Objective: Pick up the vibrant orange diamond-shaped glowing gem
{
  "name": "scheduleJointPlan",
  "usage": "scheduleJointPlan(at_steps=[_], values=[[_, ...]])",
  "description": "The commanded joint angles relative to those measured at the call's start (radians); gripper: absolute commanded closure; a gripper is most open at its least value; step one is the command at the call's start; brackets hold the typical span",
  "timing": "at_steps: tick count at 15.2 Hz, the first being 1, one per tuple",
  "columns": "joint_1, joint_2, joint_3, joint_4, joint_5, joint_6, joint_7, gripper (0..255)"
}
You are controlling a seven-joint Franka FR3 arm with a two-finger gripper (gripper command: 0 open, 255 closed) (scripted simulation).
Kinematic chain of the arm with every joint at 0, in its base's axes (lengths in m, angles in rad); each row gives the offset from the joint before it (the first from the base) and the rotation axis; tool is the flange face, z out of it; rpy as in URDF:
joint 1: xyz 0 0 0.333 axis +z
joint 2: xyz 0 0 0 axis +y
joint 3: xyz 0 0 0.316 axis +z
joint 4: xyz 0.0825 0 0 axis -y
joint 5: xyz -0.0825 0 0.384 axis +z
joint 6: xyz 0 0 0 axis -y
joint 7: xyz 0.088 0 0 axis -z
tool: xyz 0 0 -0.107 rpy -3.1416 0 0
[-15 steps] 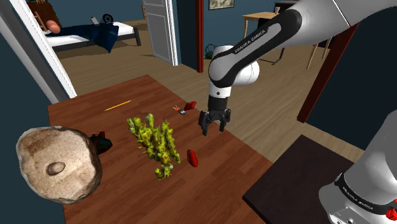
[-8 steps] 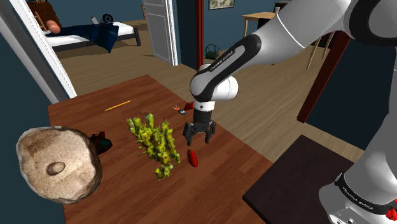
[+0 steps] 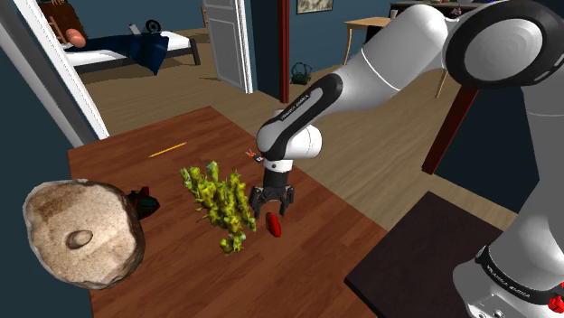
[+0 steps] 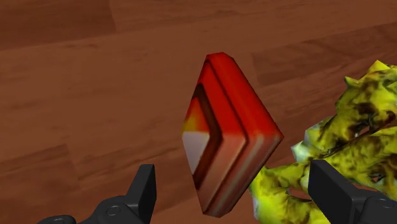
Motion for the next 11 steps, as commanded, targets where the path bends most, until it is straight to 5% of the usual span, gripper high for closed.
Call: scheduleJointPlan(at_steps=[1,4,5,11], values=[[0.000,0.019,0.002,0.001,0.005,0.017,-0.010,0],[0.001,0.037,0.002,0.006,0.010,0.029,-0.019,0],[0.001,0.033,0.004,-0.004,0.012,0.034,-0.021,255],[0.002,0.020,0.005,-0.015,0.014,0.033,-0.019,255]])
